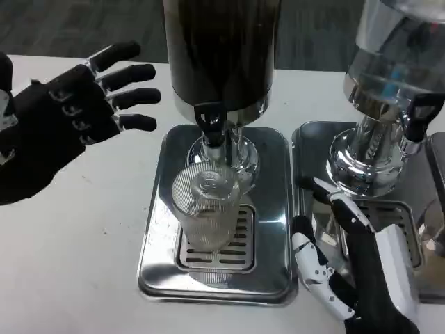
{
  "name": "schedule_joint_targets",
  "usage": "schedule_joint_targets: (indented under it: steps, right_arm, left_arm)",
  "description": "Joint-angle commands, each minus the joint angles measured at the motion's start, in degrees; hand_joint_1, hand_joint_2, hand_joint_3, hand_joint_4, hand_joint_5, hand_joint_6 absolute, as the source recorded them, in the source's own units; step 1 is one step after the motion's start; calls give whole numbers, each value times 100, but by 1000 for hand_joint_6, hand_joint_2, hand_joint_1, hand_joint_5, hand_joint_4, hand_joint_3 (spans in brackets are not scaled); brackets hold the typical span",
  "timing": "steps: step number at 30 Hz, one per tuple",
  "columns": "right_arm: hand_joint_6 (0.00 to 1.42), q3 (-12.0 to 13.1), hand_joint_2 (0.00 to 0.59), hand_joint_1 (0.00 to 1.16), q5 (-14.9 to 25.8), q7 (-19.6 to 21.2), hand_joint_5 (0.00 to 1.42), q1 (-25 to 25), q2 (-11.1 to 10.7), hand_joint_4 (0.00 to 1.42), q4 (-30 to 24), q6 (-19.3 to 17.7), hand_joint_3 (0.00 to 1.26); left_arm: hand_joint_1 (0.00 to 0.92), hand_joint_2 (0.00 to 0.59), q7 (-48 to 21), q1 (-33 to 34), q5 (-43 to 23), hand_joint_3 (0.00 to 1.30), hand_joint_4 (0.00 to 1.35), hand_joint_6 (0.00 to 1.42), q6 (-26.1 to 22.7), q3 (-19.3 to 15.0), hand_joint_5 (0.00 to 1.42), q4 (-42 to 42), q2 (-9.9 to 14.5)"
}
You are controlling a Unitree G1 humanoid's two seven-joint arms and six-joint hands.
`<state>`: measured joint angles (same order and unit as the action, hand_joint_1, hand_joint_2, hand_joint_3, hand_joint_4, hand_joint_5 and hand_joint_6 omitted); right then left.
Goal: Grasp the cup under the faucet to collect the drink, then remove the cup.
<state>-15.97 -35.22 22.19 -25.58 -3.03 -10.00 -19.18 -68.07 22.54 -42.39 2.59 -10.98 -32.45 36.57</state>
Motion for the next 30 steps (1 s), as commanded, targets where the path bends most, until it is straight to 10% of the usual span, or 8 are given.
schedule_joint_targets:
  steps: [1,30]
  right_arm:
    - [162,-4,430,347,17,117,235,28,19,221,66,-93,295]
    - [162,-45,437,353,115,363,235,65,125,234,252,-108,303]
  left_arm:
    - [0,40,-254,254,88,82,122,316,-493,-93,173,107,-114]
    - [0,75,-316,1167,1013,257,160,237,-558,-227,150,-331,-631]
